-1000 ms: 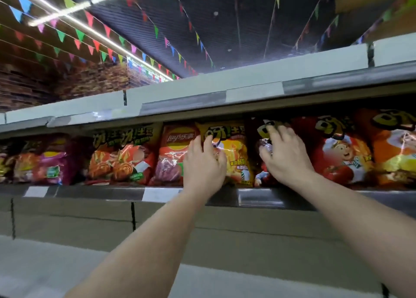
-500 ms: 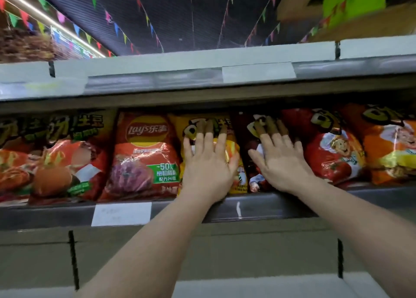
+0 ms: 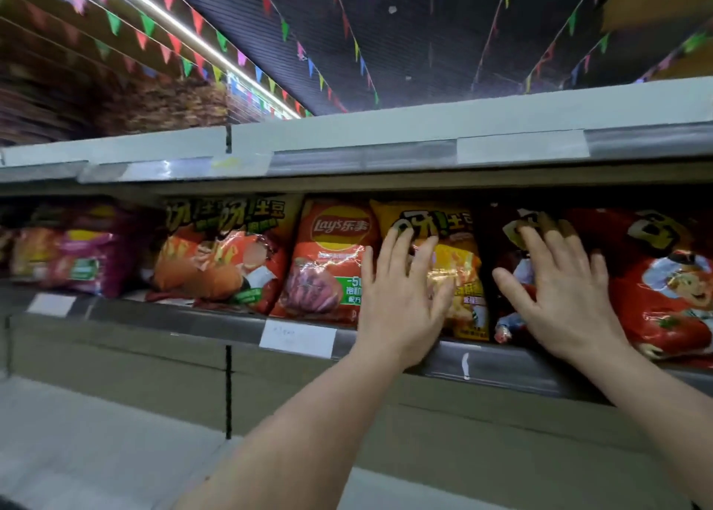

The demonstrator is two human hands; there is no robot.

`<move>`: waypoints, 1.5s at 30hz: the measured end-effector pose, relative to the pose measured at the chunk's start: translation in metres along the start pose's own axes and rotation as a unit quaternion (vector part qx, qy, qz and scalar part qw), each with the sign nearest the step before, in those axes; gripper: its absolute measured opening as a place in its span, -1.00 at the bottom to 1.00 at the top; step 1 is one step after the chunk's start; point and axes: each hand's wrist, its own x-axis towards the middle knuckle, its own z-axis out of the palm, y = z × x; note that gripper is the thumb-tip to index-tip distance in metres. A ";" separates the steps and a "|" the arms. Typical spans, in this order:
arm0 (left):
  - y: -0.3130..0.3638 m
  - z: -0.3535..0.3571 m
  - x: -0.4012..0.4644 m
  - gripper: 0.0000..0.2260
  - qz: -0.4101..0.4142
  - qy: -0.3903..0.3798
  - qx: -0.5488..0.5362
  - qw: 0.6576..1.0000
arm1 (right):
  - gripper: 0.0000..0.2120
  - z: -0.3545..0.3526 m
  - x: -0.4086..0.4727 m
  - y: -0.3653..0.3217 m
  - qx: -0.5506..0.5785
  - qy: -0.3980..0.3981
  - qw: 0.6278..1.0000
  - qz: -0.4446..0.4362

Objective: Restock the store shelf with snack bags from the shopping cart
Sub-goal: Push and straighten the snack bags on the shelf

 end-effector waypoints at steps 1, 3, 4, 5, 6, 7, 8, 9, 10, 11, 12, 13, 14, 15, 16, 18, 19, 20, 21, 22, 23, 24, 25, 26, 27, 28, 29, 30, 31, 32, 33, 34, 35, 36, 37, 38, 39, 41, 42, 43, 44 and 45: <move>-0.007 -0.006 -0.003 -0.33 -0.018 0.004 0.005 1.000 | -0.11 0.000 -0.001 0.000 0.007 0.009 1.000 -0.009; -0.023 -0.021 -0.008 -0.32 -0.051 -0.003 0.036 0.998 | -0.16 -0.001 -0.003 -0.003 -0.002 0.027 0.999 -0.034; -0.034 -0.028 -0.009 -0.37 -0.066 -0.012 0.055 0.996 | -0.19 0.000 -0.005 -0.006 -0.012 0.031 0.998 -0.048; -0.046 -0.036 -0.010 -0.43 -0.080 -0.026 0.075 0.994 | -0.20 0.001 -0.007 -0.012 -0.017 0.030 0.997 -0.062; -0.058 -0.042 -0.011 -0.47 -0.091 -0.038 0.094 0.991 | -0.22 0.003 -0.009 -0.021 -0.015 0.027 0.996 -0.079; -0.070 -0.047 -0.011 -0.49 -0.101 -0.047 0.107 0.988 | -0.23 0.006 -0.010 -0.032 -0.010 0.029 0.995 -0.100; -0.081 -0.053 -0.012 -0.49 -0.111 -0.054 0.115 0.986 | -0.26 0.010 -0.010 -0.045 -0.004 0.033 0.992 -0.123; -0.092 -0.057 -0.011 -0.48 -0.121 -0.056 0.117 0.984 | -0.31 0.015 -0.009 -0.060 0.001 0.036 0.989 -0.144; -0.104 -0.061 -0.010 -0.47 -0.132 -0.053 0.120 0.983 | -0.35 0.019 -0.006 -0.075 -0.001 0.040 0.986 -0.164; -0.118 -0.065 -0.009 -0.46 -0.140 -0.046 0.125 0.981 | -0.39 0.024 -0.002 -0.090 -0.007 0.045 0.982 -0.182; -0.132 -0.069 -0.007 -0.45 -0.146 -0.042 0.132 0.979 | -0.41 0.029 0.001 -0.107 -0.014 0.048 0.979 -0.199; -0.148 -0.072 -0.007 -0.44 -0.148 -0.043 0.141 0.978 | -0.43 0.034 0.005 -0.123 -0.021 0.055 0.975 -0.216; -0.163 -0.075 -0.007 -0.42 -0.143 -0.050 0.151 0.977 | -0.44 0.039 0.009 -0.140 -0.036 0.060 0.970 -0.233; -0.178 -0.078 -0.007 -0.41 -0.133 -0.060 0.161 0.976 | -0.45 0.045 0.013 -0.157 -0.058 0.059 0.967 -0.243; -0.192 -0.080 -0.007 -0.40 -0.121 -0.072 0.170 0.975 | -0.45 0.049 0.016 -0.173 -0.083 0.049 0.965 -0.243; -0.216 -0.084 -0.002 -0.36 -0.097 -0.109 0.186 0.972 | -0.40 0.060 0.025 -0.204 -0.117 0.003 0.967 -0.224; -0.226 -0.084 0.001 -0.34 -0.087 -0.130 0.185 0.970 | -0.34 0.067 0.030 -0.216 -0.131 -0.033 0.970 -0.203; -0.233 -0.084 0.003 -0.32 -0.081 -0.148 0.171 0.971 | -0.30 0.074 0.035 -0.224 -0.141 -0.061 0.972 -0.176; -0.238 -0.083 0.005 -0.30 -0.077 -0.162 0.142 0.973 | -0.31 0.083 0.037 -0.227 -0.142 -0.093 0.976 -0.140; -0.240 -0.081 0.005 -0.29 -0.074 -0.173 0.105 0.977 | -0.35 0.091 0.038 -0.229 -0.164 -0.126 0.972 -0.108; -0.241 -0.079 0.005 -0.29 -0.069 -0.179 0.072 0.979 | -0.38 0.095 0.038 -0.230 -0.193 -0.145 0.966 -0.088; -0.242 -0.077 0.004 -0.29 -0.063 -0.181 0.052 0.980 | -0.37 0.098 0.036 -0.231 -0.212 -0.149 0.963 -0.073; -0.242 -0.075 0.003 -0.30 -0.059 -0.184 0.042 0.980 | -0.32 0.099 0.034 -0.232 -0.227 -0.149 0.961 -0.062; -0.242 -0.074 0.003 -0.30 -0.056 -0.188 0.037 0.980 | -0.31 0.098 0.034 -0.235 -0.240 -0.150 0.958 -0.050; -0.242 -0.074 0.004 -0.30 -0.053 -0.195 0.035 0.979 | -0.34 0.097 0.034 -0.237 -0.248 -0.155 0.956 -0.038; -0.242 -0.076 0.006 -0.30 -0.049 -0.207 0.032 0.977 | -0.38 0.096 0.035 -0.239 -0.251 -0.164 0.954 -0.026; -0.243 -0.079 0.008 -0.29 -0.044 -0.221 0.022 0.974 | -0.42 0.095 0.036 -0.241 -0.250 -0.174 0.953 -0.017; -0.244 -0.084 0.008 -0.30 -0.041 -0.236 0.006 0.971 | -0.46 0.093 0.036 -0.243 -0.235 -0.181 0.955 -0.009; -0.248 -0.090 0.009 -0.33 -0.037 -0.243 -0.011 0.969 | -0.48 0.090 0.036 -0.246 -0.211 -0.183 0.960 0.000; -0.251 -0.096 0.010 -0.36 -0.031 -0.234 -0.026 0.971 | -0.50 0.088 0.038 -0.248 -0.182 -0.180 0.967 0.010; -0.257 -0.102 0.010 -0.40 -0.029 -0.206 -0.040 0.977 | -0.50 0.084 0.039 -0.251 -0.151 -0.167 0.974 0.020; -0.264 -0.107 0.010 -0.43 -0.037 -0.157 -0.055 0.985 | -0.51 0.081 0.041 -0.255 -0.118 -0.142 0.982 0.031; -0.273 -0.111 0.011 -0.46 -0.061 -0.099 -0.069 0.991 | -0.51 0.078 0.043 -0.260 -0.090 -0.107 0.990 0.035; -0.282 -0.115 0.012 -0.47 -0.100 -0.048 -0.078 0.991 | -0.51 0.076 0.045 -0.266 -0.072 -0.070 0.994 0.031; -0.291 -0.119 0.013 -0.48 -0.147 -0.015 -0.083 0.986 | -0.48 0.074 0.046 -0.275 -0.059 -0.045 0.997 0.016; -0.301 -0.122 0.013 -0.48 -0.189 -0.003 -0.083 0.978 | -0.42 0.073 0.048 -0.285 -0.045 -0.033 0.998 -0.007; -0.309 -0.125 0.013 -0.47 -0.222 -0.006 -0.079 0.972 | -0.37 0.072 0.049 -0.296 -0.031 -0.034 0.998 -0.033; -0.321 -0.130 0.015 -0.47 -0.256 -0.019 -0.067 0.964 | -0.36 0.073 0.053 -0.318 -0.014 -0.048 0.996 -0.075; -0.324 -0.131 0.015 -0.47 -0.263 -0.016 -0.065 0.962 | -0.41 0.075 0.055 -0.327 -0.017 -0.055 0.993 -0.098; -0.327 -0.131 0.016 -0.47 -0.269 -0.012 -0.065 0.961 | -0.45 0.079 0.055 -0.336 -0.025 -0.059 0.990 -0.122; -0.330 -0.131 0.016 -0.47 -0.274 -0.008 -0.068 0.959 | -0.45 0.083 0.057 -0.344 -0.030 -0.060 0.987 -0.144; -0.333 -0.130 0.018 -0.47 -0.279 -0.010 -0.071 0.958 | -0.41 0.087 0.057 -0.352 -0.034 -0.058 0.985 -0.158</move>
